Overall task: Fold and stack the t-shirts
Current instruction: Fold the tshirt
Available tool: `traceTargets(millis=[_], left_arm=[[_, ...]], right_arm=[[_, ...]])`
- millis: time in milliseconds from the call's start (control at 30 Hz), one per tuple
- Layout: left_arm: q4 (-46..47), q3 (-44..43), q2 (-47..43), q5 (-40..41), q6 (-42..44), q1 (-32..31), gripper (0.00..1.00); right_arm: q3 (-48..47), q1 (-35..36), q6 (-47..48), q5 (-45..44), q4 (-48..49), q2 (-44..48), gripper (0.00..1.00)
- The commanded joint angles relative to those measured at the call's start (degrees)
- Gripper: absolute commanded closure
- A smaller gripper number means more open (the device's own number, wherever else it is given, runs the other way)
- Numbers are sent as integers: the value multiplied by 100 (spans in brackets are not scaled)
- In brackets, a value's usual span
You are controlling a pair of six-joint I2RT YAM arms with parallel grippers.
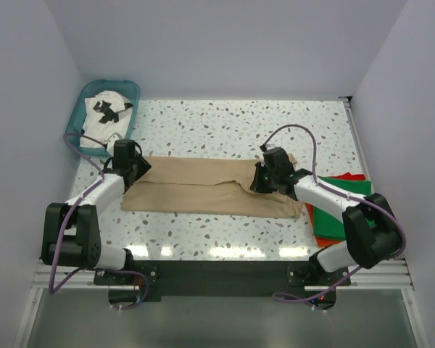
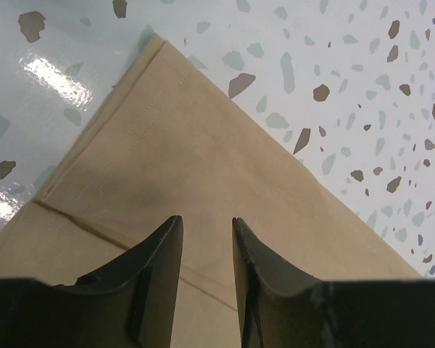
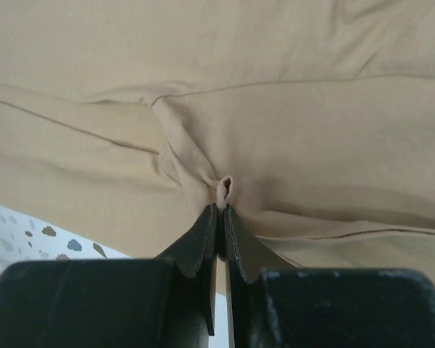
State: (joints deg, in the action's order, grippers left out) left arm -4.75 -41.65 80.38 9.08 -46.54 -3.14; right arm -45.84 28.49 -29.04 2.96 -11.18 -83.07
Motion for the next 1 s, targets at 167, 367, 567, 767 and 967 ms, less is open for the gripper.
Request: traceTargets(millis=[167, 367, 567, 767, 967], left_arm=[[352, 122, 22, -64, -92, -20, 62], [387, 131, 74, -100, -144, -20, 62], [387, 157, 48, -126, -109, -20, 62], [579, 315, 13, -214, -100, -29, 62], [669, 491, -13, -249, -136, -47, 62]], right_arm=[[199, 315, -392, -6, 573, 142, 72], [111, 438, -515, 91, 643, 150, 64], [-82, 421, -375, -541, -75, 589, 61], [-337, 315, -348, -1579, -824, 573, 63], [-4, 333, -506, -1422, -684, 195, 66]])
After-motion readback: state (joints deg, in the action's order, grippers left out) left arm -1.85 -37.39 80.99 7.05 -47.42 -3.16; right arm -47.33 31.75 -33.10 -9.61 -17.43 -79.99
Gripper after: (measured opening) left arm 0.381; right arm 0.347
